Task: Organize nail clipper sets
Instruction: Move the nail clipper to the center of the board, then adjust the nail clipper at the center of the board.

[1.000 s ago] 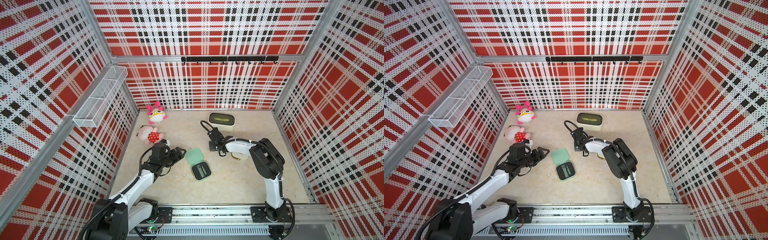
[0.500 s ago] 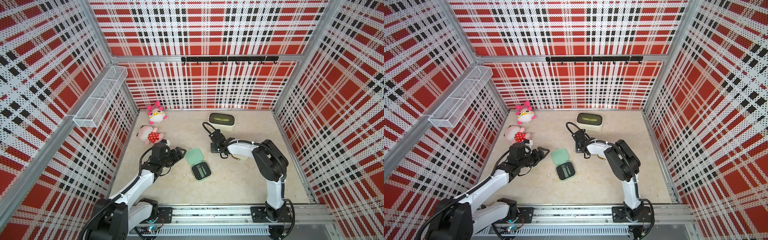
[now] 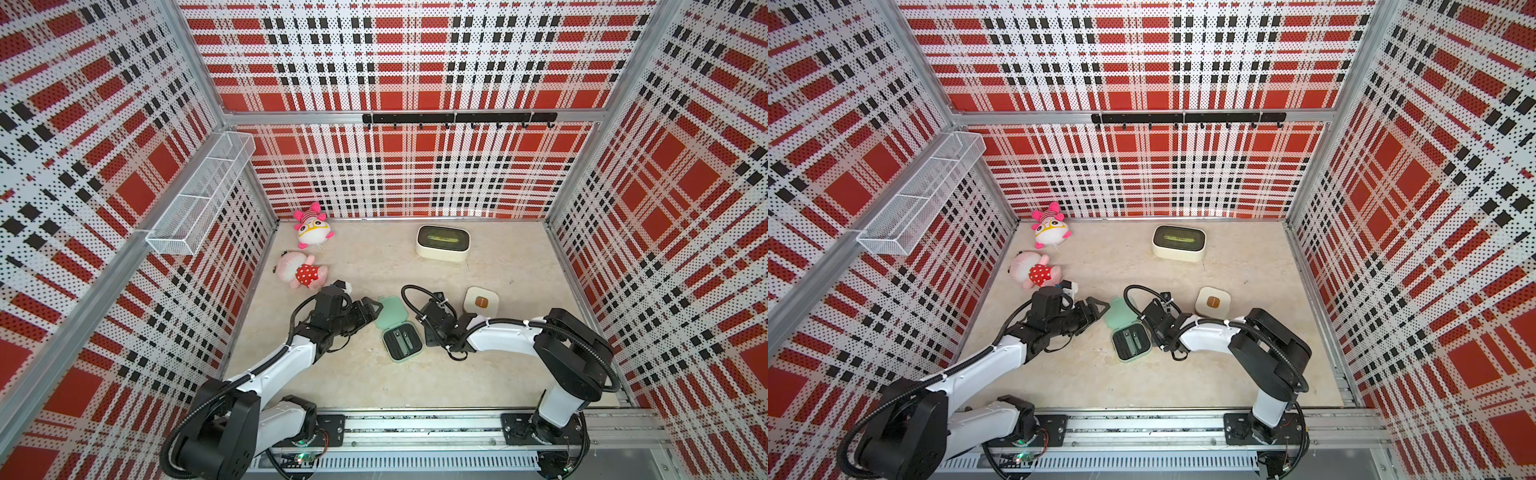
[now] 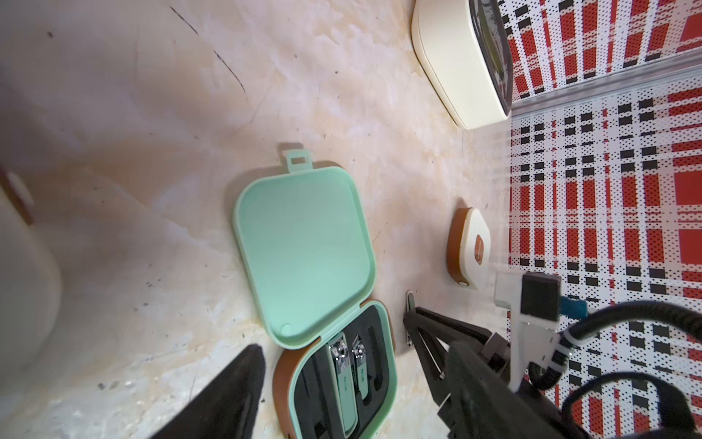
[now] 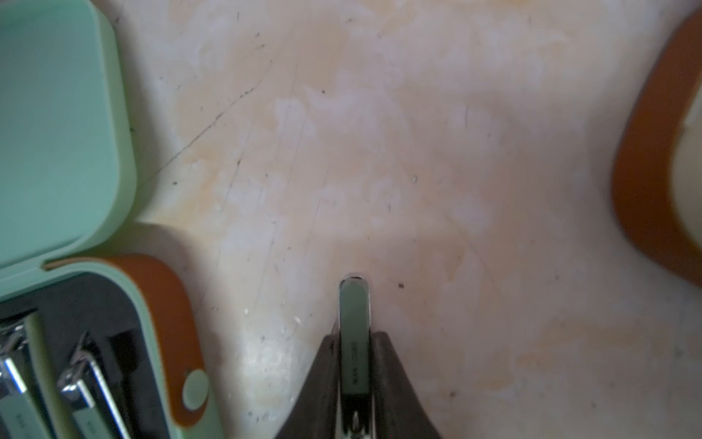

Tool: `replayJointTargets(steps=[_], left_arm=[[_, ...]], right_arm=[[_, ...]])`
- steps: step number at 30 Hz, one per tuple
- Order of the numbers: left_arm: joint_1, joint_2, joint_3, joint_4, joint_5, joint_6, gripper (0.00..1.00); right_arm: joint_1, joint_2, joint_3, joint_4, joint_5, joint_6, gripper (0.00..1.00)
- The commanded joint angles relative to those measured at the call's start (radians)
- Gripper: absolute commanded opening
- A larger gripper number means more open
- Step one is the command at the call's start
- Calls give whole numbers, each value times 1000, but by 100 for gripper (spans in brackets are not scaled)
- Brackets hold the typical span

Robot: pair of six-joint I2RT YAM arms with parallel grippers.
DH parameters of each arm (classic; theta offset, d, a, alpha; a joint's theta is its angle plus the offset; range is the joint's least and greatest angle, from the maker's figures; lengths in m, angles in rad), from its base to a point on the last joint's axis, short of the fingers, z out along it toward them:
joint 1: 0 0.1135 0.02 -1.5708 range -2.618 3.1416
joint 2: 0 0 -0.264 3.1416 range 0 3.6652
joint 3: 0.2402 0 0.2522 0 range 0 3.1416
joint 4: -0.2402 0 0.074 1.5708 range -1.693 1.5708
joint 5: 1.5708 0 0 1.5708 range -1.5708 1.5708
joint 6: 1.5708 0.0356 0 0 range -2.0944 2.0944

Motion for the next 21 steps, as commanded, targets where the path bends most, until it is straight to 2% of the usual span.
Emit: replayJointTargets(steps=[1, 5, 7, 21], left_arm=[[-22, 17, 26, 46, -19, -15, 80], [-38, 23, 33, 48, -25, -18, 80], [-39, 17, 29, 48, -28, -20, 80], [-41, 7, 14, 52, -31, -26, 80]], right_arm=[[17, 5, -39, -82, -2, 81, 28], [17, 16, -10, -120, 39, 88, 43], [16, 27, 19, -149, 64, 83, 47], [-55, 94, 65, -179, 47, 44, 49]])
